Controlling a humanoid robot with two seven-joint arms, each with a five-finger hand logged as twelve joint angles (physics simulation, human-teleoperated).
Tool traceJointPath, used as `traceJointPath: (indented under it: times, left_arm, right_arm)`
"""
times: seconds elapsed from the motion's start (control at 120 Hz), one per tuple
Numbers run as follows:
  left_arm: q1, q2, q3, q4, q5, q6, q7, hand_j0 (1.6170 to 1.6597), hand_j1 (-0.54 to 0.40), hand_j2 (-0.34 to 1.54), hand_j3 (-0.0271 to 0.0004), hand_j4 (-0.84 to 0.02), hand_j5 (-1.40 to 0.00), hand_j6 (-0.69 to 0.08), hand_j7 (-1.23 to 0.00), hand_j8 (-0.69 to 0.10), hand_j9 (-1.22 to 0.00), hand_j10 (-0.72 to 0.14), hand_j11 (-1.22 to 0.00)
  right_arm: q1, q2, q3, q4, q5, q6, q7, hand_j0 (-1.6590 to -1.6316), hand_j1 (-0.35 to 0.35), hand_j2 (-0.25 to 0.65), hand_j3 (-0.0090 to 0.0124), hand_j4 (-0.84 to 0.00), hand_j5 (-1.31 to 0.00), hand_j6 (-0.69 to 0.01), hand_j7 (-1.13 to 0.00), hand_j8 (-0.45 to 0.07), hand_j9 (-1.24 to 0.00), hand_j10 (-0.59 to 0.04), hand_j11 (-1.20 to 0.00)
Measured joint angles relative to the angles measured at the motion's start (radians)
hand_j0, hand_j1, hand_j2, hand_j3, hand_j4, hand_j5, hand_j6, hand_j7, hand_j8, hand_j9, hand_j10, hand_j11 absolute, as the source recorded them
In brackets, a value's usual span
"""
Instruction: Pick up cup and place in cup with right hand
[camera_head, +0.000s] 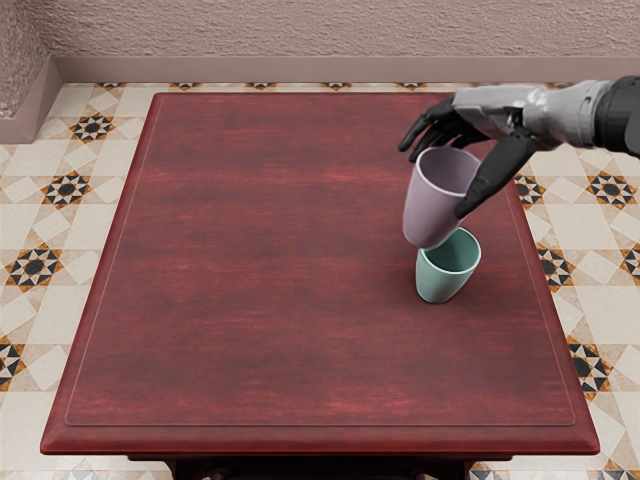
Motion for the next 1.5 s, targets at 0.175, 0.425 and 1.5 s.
traceJointPath:
  times: [0.175, 0.425, 1.5]
  left_arm:
    - [0.0, 0.0, 0.0, 0.0, 0.0, 0.0, 0.0, 1.6581, 0.349, 0.0, 0.0, 0.0, 0.0, 0.0, 0.0, 0.0, 0.0, 0.0, 0.0]
    - [0.0, 0.0, 0.0, 0.0, 0.0, 0.0, 0.0, 1.6581, 0.349, 0.0, 0.0, 0.0, 0.0, 0.0, 0.0, 0.0, 0.0, 0.0, 0.0]
    - [0.0, 0.0, 0.0, 0.0, 0.0, 0.0, 0.0, 1.6581, 0.349, 0.0, 0.0, 0.0, 0.0, 0.0, 0.0, 0.0, 0.0, 0.0, 0.0]
  right_arm:
    - [-0.016, -0.029, 0.001, 0.001, 0.0, 0.011, 0.0, -1.6568, 0.079, 0.069, -0.0003, -0.418, -0.56, -0.435, -0.55, -0.318, -0.55, -0.345, -0.55]
    - [-0.034, -0.076, -0.001, 0.0, -0.003, 0.009, 0.0, -1.6567, 0.079, 0.066, 0.0002, -0.425, -0.56, -0.429, -0.56, -0.312, -0.56, -0.341, -0.56]
    - [-0.073, -0.029, -0.006, -0.038, -0.013, -0.008, 0.0, -1.6576, -0.026, 0.012, 0.0, -0.298, -0.39, -0.303, -0.39, -0.259, -0.39, -0.27, -0.39]
